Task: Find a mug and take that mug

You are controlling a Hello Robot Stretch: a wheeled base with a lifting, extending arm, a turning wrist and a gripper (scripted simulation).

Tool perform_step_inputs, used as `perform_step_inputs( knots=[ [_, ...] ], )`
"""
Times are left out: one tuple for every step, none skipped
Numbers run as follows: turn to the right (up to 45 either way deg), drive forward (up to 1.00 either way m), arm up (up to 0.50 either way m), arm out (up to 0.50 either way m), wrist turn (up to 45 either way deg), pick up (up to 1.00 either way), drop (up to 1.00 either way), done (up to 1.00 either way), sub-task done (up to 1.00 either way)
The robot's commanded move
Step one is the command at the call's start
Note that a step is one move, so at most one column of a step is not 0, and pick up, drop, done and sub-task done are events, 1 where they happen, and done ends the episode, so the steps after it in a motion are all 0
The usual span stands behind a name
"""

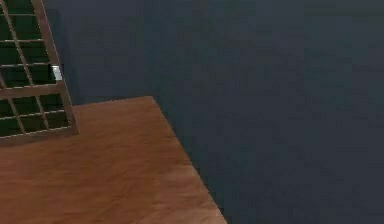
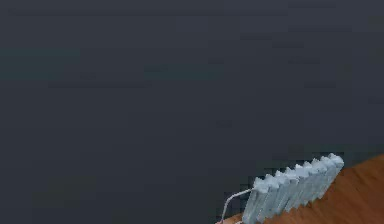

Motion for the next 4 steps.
perform_step_inputs(
  knots=[
    [12.0, 0.00, 0.00, 0.00, 0.0, 0.00, 0.00, 0.00, 0.00],
    [0.0, 0.10, 0.00, 0.00, 0.0, 0.00, 0.00, 0.00, 0.00],
    [-30.0, 0.00, 0.00, 0.00, 0.0, 0.00, 0.00, 0.00, 0.00],
    [0.0, 0.75, 0.00, 0.00, 0.0, 0.00, 0.00, 0.00, 0.00]
  ],
)
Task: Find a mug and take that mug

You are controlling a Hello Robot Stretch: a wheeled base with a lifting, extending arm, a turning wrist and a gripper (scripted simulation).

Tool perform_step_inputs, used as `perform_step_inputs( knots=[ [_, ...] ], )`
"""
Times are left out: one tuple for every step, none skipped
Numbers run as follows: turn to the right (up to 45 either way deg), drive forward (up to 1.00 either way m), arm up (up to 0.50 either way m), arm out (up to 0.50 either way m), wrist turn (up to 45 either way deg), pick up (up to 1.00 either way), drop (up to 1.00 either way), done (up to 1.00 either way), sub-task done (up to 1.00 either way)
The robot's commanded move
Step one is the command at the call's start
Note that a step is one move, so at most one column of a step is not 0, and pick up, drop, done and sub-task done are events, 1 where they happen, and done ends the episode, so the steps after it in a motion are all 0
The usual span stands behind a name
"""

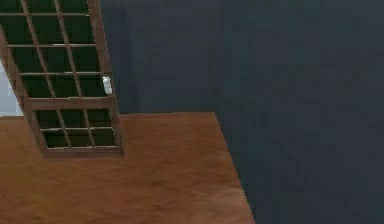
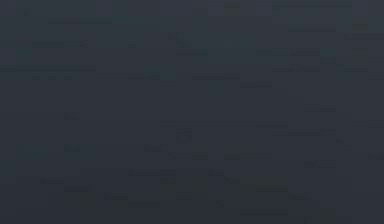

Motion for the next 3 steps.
perform_step_inputs(
  knots=[
    [-42.0, 0.00, 0.00, 0.00, 0.0, 0.00, 0.00, 0.00, 0.00],
    [0.0, 1.00, 0.00, 0.00, 0.0, 0.00, 0.00, 0.00, 0.00],
    [-3.0, 0.00, 0.00, 0.00, 0.0, 0.00, 0.00, 0.00, 0.00]
  ],
)
